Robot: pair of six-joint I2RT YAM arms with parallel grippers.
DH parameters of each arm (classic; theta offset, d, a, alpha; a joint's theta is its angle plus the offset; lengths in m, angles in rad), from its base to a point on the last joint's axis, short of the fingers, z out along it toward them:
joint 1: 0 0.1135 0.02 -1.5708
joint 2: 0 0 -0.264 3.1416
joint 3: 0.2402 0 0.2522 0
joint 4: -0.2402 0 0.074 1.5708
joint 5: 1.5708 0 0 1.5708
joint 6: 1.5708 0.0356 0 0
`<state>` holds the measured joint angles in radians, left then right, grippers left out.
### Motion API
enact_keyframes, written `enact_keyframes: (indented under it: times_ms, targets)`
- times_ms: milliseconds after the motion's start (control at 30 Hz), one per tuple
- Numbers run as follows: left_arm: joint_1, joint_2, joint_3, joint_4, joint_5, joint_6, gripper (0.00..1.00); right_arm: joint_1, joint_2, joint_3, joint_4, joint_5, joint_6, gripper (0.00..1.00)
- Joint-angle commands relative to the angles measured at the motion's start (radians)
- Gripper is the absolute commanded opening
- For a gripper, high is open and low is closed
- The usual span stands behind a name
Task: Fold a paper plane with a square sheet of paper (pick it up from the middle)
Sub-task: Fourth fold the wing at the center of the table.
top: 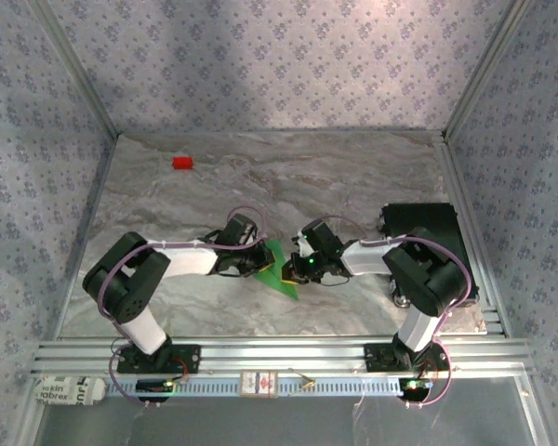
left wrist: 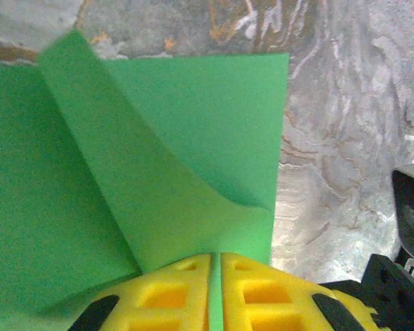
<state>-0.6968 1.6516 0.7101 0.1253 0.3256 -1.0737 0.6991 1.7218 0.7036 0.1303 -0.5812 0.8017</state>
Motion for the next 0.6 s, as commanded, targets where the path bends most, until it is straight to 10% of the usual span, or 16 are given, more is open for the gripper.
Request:
enact_keyframes:
  times_ms: [0, 567]
  targets:
    - [-0.003, -0.053, 0.025, -0.015, 0.023, 0.059, 0.1, -0.018, 0.032, -0.042, -0.129, 0.026, -0.028, 0.02]
    - [-0.028, 0.108, 0.039, -0.055, 0.012, 0.061, 0.0, -0.039, 0.042, -0.066, -0.12, 0.018, -0.045, 0.0]
